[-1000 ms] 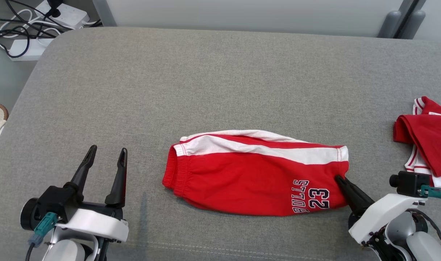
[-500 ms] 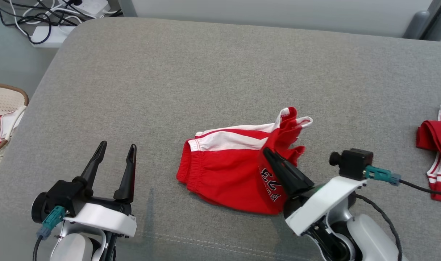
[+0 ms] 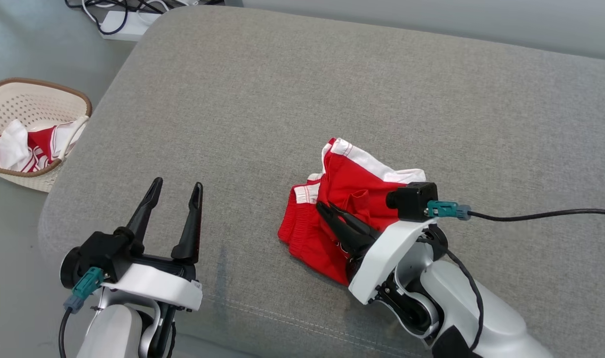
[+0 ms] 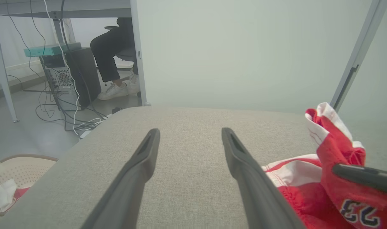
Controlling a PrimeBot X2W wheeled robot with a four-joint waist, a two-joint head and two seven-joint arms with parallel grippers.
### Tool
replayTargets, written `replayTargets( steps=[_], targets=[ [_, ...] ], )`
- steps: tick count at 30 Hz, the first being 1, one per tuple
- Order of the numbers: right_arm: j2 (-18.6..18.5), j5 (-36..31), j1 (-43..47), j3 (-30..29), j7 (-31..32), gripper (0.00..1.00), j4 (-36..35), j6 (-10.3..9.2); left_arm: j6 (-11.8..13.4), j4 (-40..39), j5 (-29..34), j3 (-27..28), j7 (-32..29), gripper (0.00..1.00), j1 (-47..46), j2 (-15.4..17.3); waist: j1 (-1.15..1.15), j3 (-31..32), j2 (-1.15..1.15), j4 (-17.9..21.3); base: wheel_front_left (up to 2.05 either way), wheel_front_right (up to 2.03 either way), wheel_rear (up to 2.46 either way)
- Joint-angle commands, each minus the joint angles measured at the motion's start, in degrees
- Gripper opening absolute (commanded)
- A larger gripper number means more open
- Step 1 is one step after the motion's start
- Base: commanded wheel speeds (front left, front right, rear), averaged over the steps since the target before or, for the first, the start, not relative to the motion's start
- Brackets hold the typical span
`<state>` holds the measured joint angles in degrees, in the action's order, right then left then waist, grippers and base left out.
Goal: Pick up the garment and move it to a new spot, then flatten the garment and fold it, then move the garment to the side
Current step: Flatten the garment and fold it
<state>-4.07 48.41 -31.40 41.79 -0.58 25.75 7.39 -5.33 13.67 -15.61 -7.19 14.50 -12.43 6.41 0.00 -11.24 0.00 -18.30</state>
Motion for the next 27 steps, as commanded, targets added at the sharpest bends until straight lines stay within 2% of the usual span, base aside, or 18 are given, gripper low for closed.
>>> replayTargets(
  steps=[1, 3, 4, 6, 13, 17, 19, 21, 22, 27],
  targets=[
    [1.2, 1.2, -2.2, 1.7, -1.6, 0.0, 0.4, 0.1, -0.5, -0.8, 0.6, 2.2, 0.5, 1.0, -2.6, 0.8, 0.0, -0.3, 0.0, -0.8, 0.0, 0.0, 0.0],
    [1.2, 2.2, -4.3, 4.0, -2.5, 0.0, 3.5, 0.1, -0.7, -0.5, 0.5, 2.8, 0.5, 1.0, -2.8, 0.5, 0.0, -0.4, 0.0, -1.1, 0.0, 0.0, 0.0],
    [1.2, 3.6, -6.0, 5.8, -3.1, 0.1, 6.4, 0.1, -0.9, -0.3, 0.6, 3.1, 0.5, 1.0, -3.1, 0.2, 0.0, -0.6, 0.0, -1.5, 0.0, 0.0, 0.0],
    [1.2, 5.2, -7.3, 7.8, -3.8, 1.0, 8.2, 0.1, -1.0, -0.2, 0.9, 3.4, 0.5, 1.0, -3.3, 0.0, 0.0, -0.8, 0.0, -1.6, 0.0, 0.0, 0.0],
    [1.2, 11.0, -10.3, 13.3, -7.2, 1.0, 8.5, 0.1, -1.4, -0.2, 1.9, 4.6, 0.5, 1.0, -3.2, -0.6, 0.0, -0.5, 0.0, -0.7, 0.0, 0.0, 0.0],
    [1.2, 11.5, -11.5, 13.5, -10.3, 1.0, 6.4, 0.1, -1.6, -0.3, 2.3, 4.9, 0.5, 1.0, -3.1, -0.8, 0.0, -0.3, 0.0, 0.3, 0.0, 0.0, 0.0],
    [-0.1, 10.3, -11.8, 11.9, -12.2, 1.0, 4.1, 0.1, -1.6, -0.4, 2.5, 5.4, 0.5, 1.0, -2.9, -0.9, 0.0, -0.2, 0.0, 1.0, 0.0, 0.0, 0.0],
    [-3.0, 8.7, -10.9, 8.7, -13.5, 1.0, 1.3, 0.1, -1.7, -0.5, 2.7, 5.8, 0.5, 1.0, -2.7, -0.9, 0.0, 0.0, 0.0, 1.7, 0.0, 0.0, 0.0],
    [-3.0, 8.7, -10.9, 8.7, -13.5, 1.0, 1.3, 0.1, -1.7, -0.5, 2.7, 5.8, 0.5, 1.0, -2.7, -0.9, 0.0, 0.0, 0.0, 1.7, 0.0, 0.0, 0.0],
    [-10.7, 0.0, -4.6, -3.8, -14.4, 1.0, -5.3, 0.1, -1.8, -1.0, 3.1, 7.3, 0.5, 1.0, -1.5, -0.5, 0.0, 0.9, 0.0, 3.7, 0.0, 0.0, 0.0]
  ],
)
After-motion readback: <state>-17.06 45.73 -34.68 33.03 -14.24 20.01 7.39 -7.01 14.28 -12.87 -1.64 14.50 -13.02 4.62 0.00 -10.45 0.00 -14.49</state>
